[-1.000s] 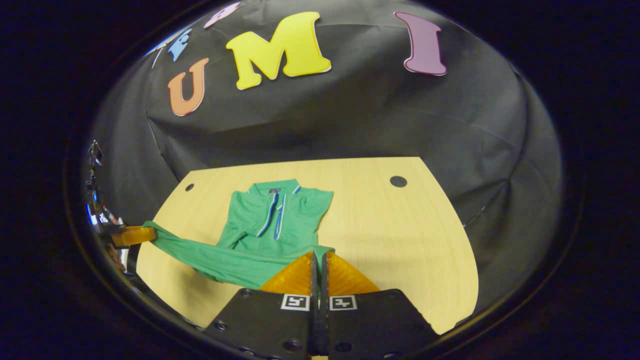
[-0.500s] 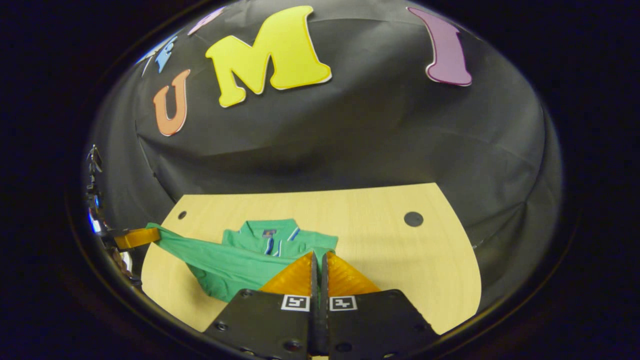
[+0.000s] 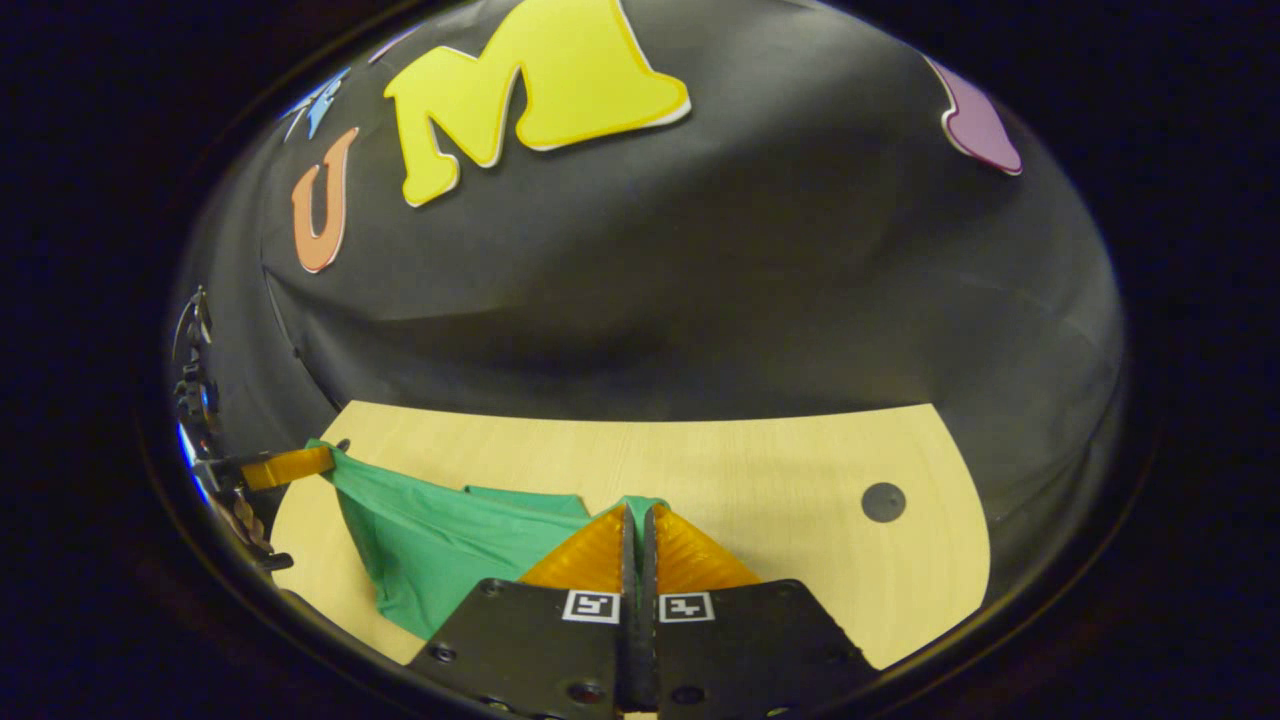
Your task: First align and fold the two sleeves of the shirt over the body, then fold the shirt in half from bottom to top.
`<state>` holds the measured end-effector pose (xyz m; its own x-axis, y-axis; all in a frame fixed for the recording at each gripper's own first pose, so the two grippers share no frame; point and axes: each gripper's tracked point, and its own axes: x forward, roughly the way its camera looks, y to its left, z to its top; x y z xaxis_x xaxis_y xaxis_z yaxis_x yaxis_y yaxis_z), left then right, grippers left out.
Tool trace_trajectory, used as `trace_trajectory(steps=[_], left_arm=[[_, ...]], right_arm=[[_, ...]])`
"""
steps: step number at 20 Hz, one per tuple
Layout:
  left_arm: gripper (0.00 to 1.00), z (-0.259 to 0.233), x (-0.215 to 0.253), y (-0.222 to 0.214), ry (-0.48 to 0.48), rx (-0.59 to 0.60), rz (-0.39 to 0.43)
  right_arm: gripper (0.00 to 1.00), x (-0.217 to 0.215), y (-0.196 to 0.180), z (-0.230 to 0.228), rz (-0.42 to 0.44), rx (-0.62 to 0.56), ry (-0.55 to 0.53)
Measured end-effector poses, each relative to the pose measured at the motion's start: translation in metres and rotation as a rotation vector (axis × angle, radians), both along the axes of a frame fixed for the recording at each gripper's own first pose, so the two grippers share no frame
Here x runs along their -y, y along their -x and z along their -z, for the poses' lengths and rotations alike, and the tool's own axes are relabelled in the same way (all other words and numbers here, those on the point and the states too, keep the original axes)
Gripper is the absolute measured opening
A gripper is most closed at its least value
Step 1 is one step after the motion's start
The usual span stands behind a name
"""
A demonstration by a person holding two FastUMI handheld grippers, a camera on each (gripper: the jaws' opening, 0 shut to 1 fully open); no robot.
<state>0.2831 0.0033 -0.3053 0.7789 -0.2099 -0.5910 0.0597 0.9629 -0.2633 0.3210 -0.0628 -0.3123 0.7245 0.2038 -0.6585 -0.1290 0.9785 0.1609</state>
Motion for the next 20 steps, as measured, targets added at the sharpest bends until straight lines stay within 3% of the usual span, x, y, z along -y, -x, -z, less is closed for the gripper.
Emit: trace_trajectory(steps=[6, 8, 9, 12, 13, 16, 19, 20], left_arm=[[0.1, 0.067, 0.019, -0.012, 0.006, -0.09, -0.01], [0.18, 0.077, 0.017, -0.008, -0.036, -0.111, -0.034], [0.24, 0.076, 0.011, -0.006, -0.062, -0.098, -0.047], [1.0, 0.066, -0.008, 0.0, -0.129, -0.065, -0.092], [1.0, 0.054, -0.012, 0.005, -0.131, -0.05, -0.106], [1.0, -0.002, -0.026, 0.018, -0.134, 0.039, -0.145], [1.0, -0.067, -0.035, 0.037, -0.159, 0.148, -0.151], [1.0, -0.092, -0.037, 0.046, -0.173, 0.186, -0.154]], right_arm=[[0.0, -0.001, -0.008, 0.077, -0.012, -0.071, 0.038], [0.08, 0.001, -0.001, 0.091, 0.0, -0.091, 0.05], [0.2, 0.002, 0.002, 0.094, 0.009, -0.095, 0.05], [0.79, 0.017, 0.013, 0.08, 0.067, -0.043, 0.079], [0.98, 0.021, 0.019, 0.068, 0.09, -0.026, 0.092], [0.96, 0.023, 0.036, 0.018, 0.137, 0.062, 0.098], [0.97, 0.011, 0.066, -0.05, 0.122, 0.173, 0.108], [0.92, 0.005, 0.076, -0.076, 0.11, 0.22, 0.116]])
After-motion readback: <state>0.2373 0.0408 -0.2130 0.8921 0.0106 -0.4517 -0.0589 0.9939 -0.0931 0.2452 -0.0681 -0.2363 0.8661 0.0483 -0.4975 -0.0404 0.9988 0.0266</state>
